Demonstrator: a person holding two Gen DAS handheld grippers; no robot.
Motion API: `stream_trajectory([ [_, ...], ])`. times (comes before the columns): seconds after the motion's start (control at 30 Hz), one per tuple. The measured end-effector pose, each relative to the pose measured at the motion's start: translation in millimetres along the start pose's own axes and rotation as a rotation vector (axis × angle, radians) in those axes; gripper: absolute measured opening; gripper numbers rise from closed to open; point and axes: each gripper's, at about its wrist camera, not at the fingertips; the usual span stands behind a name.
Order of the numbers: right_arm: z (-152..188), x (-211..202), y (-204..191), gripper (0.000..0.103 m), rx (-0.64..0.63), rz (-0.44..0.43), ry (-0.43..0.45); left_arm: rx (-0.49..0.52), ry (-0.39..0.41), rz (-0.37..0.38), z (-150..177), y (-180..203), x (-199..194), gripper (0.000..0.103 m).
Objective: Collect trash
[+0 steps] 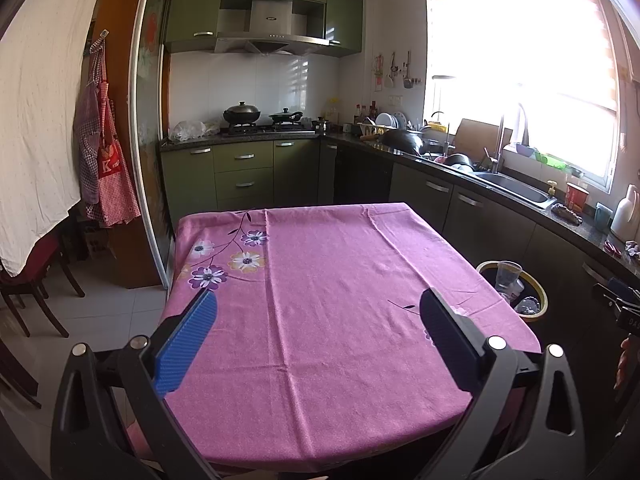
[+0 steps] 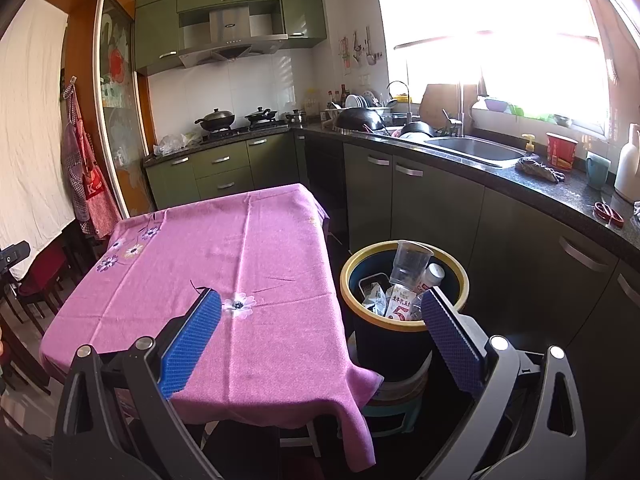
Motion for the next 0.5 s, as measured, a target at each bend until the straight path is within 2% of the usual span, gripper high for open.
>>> stream_trajectory([
  [0.5,0.4,0.5,-0.2,0.098,0.0,-0.001,-0.001,0.01,-0.004,0.003,3.9,2.2,-0.2,0.097],
])
Point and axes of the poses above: each gripper's, at about its wrist camera, not at the fingertips, and x roughly the way its jaws point, y to its right, z to its underside, and after that the axes turned 15 degrees about y, right-handed
